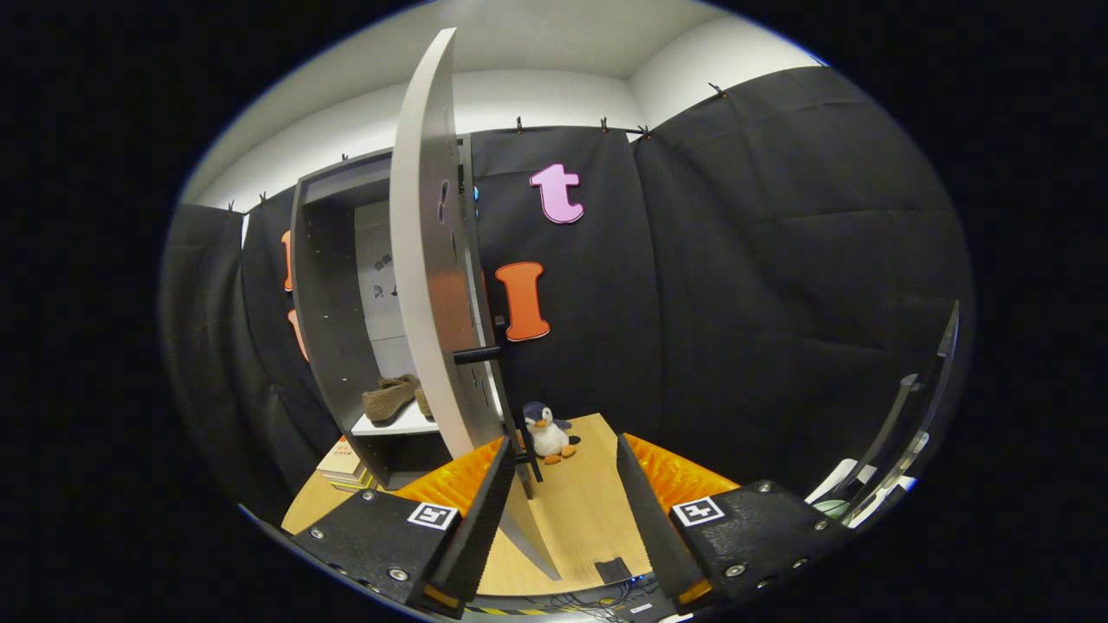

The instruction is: Open the shoe cabinet door, grab the shoes and put them into the shoe cabinet, then close the shoe cabinet door.

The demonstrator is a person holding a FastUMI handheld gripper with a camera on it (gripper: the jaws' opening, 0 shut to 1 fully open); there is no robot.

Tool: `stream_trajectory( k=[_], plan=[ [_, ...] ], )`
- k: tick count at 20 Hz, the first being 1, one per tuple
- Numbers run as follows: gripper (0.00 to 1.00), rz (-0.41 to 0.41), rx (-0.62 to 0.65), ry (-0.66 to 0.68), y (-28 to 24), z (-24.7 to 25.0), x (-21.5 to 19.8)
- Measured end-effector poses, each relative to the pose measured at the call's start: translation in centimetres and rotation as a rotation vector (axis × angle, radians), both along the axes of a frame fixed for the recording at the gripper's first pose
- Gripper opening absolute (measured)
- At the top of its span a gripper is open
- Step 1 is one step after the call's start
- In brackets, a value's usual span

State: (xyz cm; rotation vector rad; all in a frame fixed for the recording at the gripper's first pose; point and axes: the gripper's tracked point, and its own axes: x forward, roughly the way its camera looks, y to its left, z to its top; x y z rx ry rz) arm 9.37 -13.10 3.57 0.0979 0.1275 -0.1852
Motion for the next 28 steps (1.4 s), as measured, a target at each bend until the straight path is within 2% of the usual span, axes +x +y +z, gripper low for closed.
stream_trajectory(
  k=[3,8,17,23,28],
  plan=[
    [0.76,0.047,0.004,-0.014,0.1,0.0,1.9],
    [0.77,0.095,0.012,-0.031,0.8,-0.7,2.3],
    [0.76,0.363,0.038,-0.108,9.2,-0.6,3.4],
    [0.76,0.468,0.069,-0.121,13.0,-0.1,4.6],
    [0.76,0.535,0.085,-0.115,14.0,-0.1,5.0]
  ],
)
